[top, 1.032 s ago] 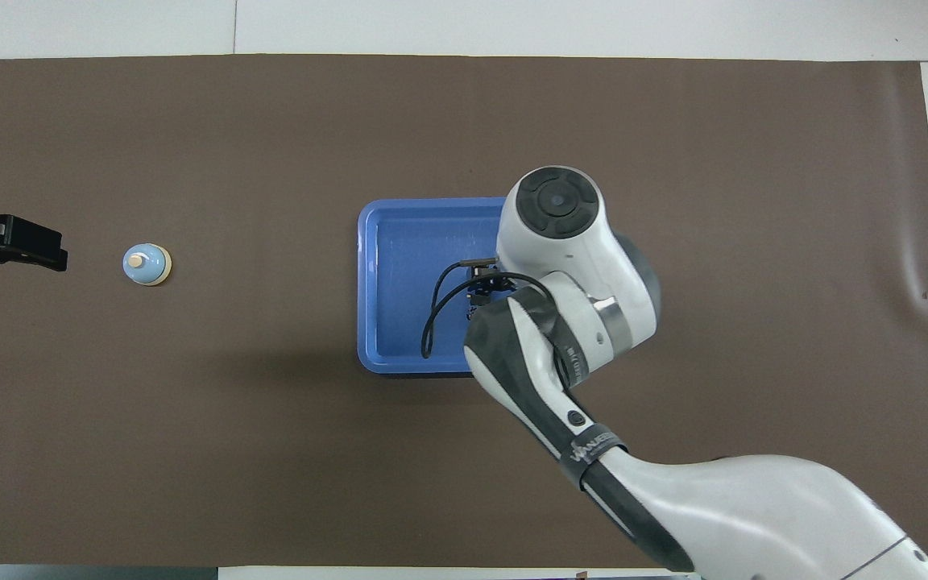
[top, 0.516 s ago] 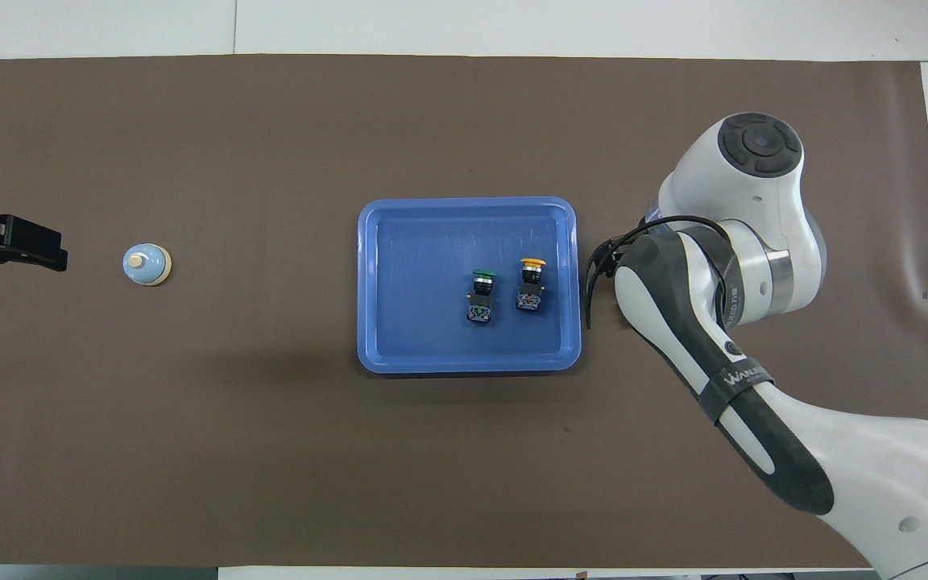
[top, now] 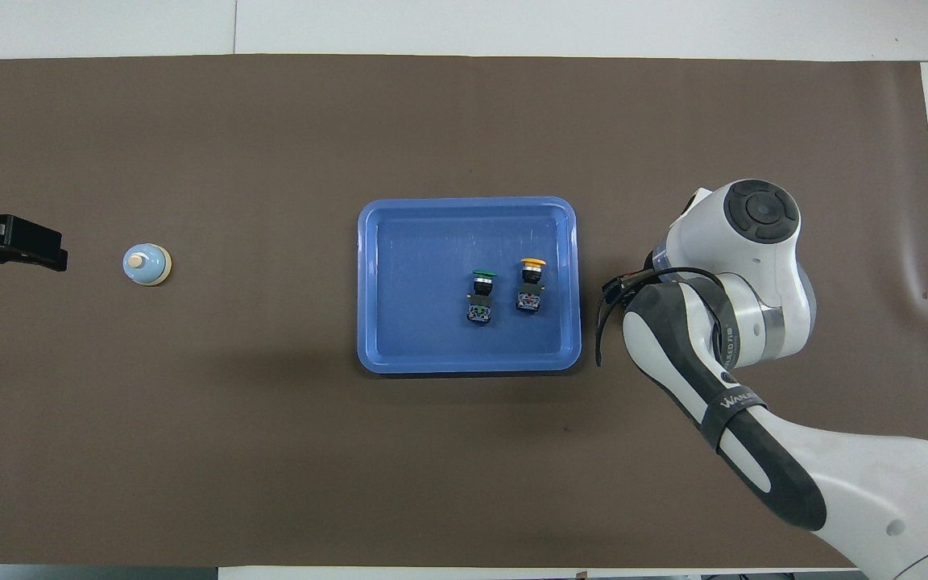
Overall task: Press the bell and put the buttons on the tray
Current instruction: 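Close the right gripper on the red-capped button and lift it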
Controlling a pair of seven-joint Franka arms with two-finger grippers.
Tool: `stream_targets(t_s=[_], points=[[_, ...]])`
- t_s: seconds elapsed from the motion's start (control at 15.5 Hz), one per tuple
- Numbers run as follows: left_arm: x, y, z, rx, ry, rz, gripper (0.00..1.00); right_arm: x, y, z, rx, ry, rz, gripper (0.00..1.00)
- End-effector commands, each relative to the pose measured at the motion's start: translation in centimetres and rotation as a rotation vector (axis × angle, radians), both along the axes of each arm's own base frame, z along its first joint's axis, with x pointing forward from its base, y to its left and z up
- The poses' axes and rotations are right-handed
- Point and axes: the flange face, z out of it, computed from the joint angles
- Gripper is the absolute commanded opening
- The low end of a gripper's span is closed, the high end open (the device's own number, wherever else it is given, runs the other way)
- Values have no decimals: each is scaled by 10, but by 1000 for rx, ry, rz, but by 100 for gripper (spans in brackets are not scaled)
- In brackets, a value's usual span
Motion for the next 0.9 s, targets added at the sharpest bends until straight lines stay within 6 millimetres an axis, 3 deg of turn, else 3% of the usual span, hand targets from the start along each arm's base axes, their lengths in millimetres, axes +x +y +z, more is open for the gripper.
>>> stream_targets(t_s=[0.0, 0.71, 0.77, 0.84], points=[[-5, 1, 4, 9, 1, 6, 100, -10, -2, 0, -3, 0, -14, 100], [-5, 1, 4, 9, 1, 6, 100, -14, 7, -7, -21, 10, -194, 95], [-5, 1, 4, 7, 2, 5, 100, -14, 9, -7, -20, 8, -188, 89], [-5, 1, 4, 9, 1, 6, 100, -15, 9, -8, -20, 10, -180, 71]])
